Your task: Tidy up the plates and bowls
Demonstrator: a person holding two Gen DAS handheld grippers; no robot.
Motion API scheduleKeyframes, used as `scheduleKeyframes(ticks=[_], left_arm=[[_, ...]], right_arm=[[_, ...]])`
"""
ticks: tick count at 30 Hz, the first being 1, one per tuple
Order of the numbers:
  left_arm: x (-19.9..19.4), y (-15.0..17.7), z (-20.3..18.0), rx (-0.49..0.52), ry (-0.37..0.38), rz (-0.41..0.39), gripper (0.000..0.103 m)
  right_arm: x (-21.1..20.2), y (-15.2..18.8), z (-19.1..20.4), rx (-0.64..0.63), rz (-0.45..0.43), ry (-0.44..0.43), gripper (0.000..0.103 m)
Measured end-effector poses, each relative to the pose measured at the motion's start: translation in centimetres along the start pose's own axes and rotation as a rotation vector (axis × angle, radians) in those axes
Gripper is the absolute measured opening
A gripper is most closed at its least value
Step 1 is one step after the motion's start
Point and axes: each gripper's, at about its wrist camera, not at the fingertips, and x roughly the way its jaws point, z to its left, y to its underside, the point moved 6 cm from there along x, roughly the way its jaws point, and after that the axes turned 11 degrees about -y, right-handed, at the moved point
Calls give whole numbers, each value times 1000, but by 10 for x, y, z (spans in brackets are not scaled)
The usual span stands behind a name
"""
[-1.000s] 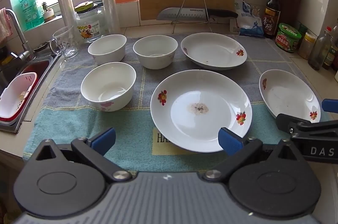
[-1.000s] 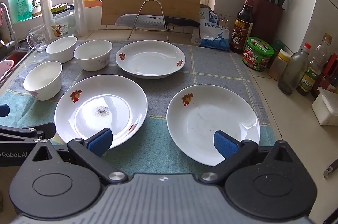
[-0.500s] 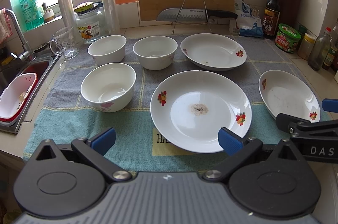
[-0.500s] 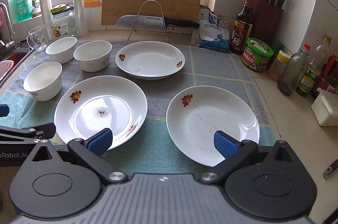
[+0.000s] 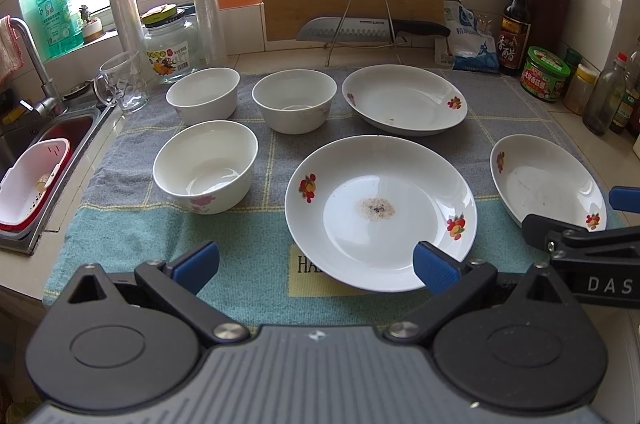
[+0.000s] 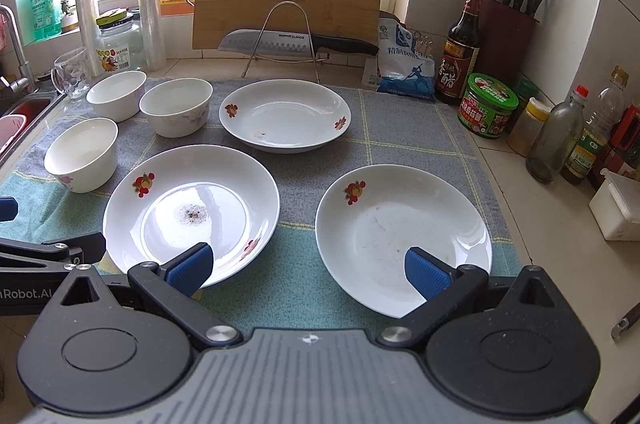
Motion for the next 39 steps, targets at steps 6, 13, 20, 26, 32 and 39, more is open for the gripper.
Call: scheduleKeyframes(ticks=[6, 13, 20, 26, 32, 39], left_arm=[[0, -1, 0, -1, -1, -2, 102], [0, -1, 0, -2, 0, -3, 102], [3, -4, 2, 0, 8, -3, 102], [4, -3, 3, 2, 13, -9, 102], [5, -2, 5, 8, 8, -15, 102], [5, -3, 8, 20, 12, -20, 102]], right_arm=[[-1, -2, 0, -1, -3, 0, 103], [0, -4, 0, -5, -3, 1, 103], [0, -4, 0, -5, -3, 3, 103], [0, -6, 1, -4, -5, 5, 103], [0, -7, 2, -5, -9, 6, 103], [-1, -7, 7, -5, -19, 7, 103]])
